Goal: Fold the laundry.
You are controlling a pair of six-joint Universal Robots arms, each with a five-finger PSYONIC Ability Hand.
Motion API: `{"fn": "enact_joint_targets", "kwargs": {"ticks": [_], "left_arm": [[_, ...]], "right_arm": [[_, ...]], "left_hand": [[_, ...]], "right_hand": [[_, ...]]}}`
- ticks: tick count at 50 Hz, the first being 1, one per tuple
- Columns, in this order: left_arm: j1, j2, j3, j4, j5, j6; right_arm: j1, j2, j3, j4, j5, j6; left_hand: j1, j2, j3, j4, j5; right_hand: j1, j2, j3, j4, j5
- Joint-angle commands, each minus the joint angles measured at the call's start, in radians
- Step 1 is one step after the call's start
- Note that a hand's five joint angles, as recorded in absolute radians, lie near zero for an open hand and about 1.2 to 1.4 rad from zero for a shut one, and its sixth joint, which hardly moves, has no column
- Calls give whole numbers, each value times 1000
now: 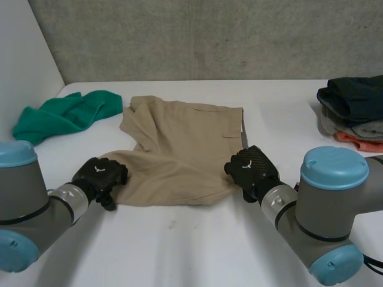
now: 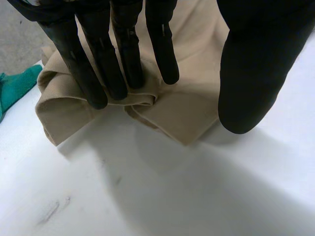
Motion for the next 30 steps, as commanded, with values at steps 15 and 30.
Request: {"fn": "enact_joint_targets", "kwargs": {"ticks": [15,30], "left_arm": [[-40,97,7,19,-104,-43],[-135,586,-189,-573,-116,185]], "right_arm": [[-11,-28,-1,8,5,-20],[-81,-249,39,717,-39,-417]], "left_hand": [[781,792,793,787,787],[781,792,793,787,787]], "right_hand": [[263,210,207,198,204],[263,210,207,198,204]]}}
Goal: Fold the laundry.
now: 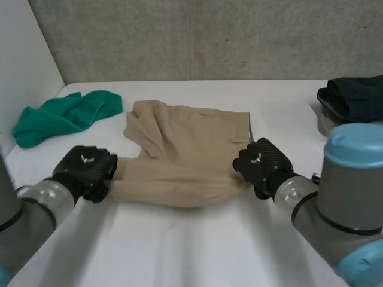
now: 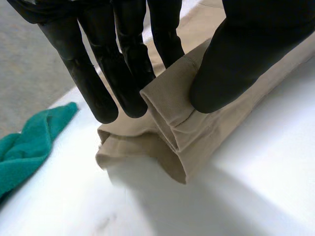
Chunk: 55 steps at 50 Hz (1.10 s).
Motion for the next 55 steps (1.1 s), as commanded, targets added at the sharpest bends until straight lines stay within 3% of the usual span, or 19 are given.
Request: {"fn": "enact_joint_targets", "kwargs": {"ticks": [1,4,7,17,22,26,32,34,37,43,55], "left_arm": [[-60,243,-112,-422,-16,203],[-72,252,-117,-494,-31,239],[-79,241,-108,-461,-37,230],[-118,-68,97,-97,-76,124],[-108,-220,414,73,-113,115],[-88,-215,684,185,-113,84],[-43,-188,955,417,-145,-97],[-29,-195,1024,423,-186,-181],[-20,-210,1069,328,-186,-207],[-17,-205,956,213,-172,-206],[-3,-161,385,334,-169,-200]], "right_arm": [[-73,-91,62,530,-43,-331],[-101,-91,62,552,-73,-408],[-98,-90,48,489,-92,-379],[-58,105,-108,326,-46,-208],[-30,194,-347,231,34,-137],[-2,203,-661,66,120,31],[-7,136,-763,-323,100,265],[-10,116,-748,-471,72,283],[-6,119,-739,-485,40,271],[7,147,-725,-416,-7,263],[-9,317,-562,-376,-104,218]], "left_hand": [[255,202,207,199,234],[255,202,207,199,234],[255,202,207,199,234],[255,202,207,199,234],[255,202,207,199,234],[255,202,207,199,234],[255,202,207,199,234],[255,202,207,199,234],[255,202,207,199,234],[255,202,207,199,234],[255,202,207,199,234]], "right_hand": [[263,210,207,198,204],[263,210,207,198,204],[263,210,207,198,204],[263,210,207,198,204],[263,210,207,198,204],[263,210,207,198,204],[263,210,207,198,204],[263,210,207,198,204],[263,210,207,198,204],[263,210,207,198,204],[263,210,207,198,204]]}}
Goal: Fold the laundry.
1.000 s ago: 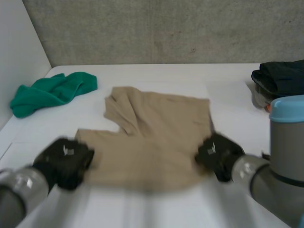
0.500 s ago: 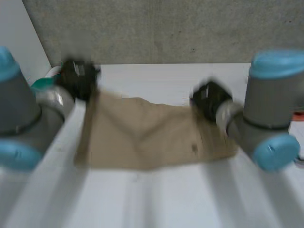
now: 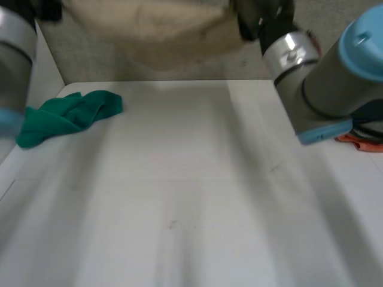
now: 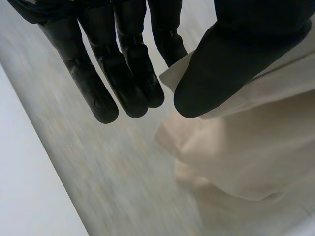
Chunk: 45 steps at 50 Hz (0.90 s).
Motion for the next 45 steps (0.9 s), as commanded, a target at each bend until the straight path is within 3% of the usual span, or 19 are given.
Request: {"fn": "enact_joint_targets", "kwargs": {"ticks": [1,7,15,23,29,33,38,45], "left_arm": [[-7,0,-365,78,12,14],[-18,-82,-601,84,44,52],[-7,-35,-721,-60,69,106],[-15,164,-769,-316,98,186],[-61,264,-798,-635,113,302],[-78,290,-790,-800,112,351],[-102,290,-735,-783,108,353],[-144,149,-528,-538,75,324]], "right_arm": [[-4,122,126,28,-55,-52],[-12,218,264,45,-96,-175],[-6,129,401,293,-89,-295],[-4,-15,501,597,-32,-367],[-12,-97,628,999,20,-489],[-27,-121,656,984,-20,-547],[-40,-135,653,979,-44,-540],[-92,-101,509,923,-37,-453]], "left_hand": [[254,197,203,194,209],[254,197,203,194,209],[254,197,203,194,209],[254,197,203,194,209],[254,197,203,194,209],[254,197,203,194,209],[254,197,203,194,209],[254,197,203,194,209]], "right_hand": [[263,210,197,195,202],[263,210,197,195,202],[263,210,197,195,202],[263,210,197,195,202],[263,210,197,195,202],[263,210,197,195,202],[263,210,197,195,202],[263,210,197,195,202]]}}
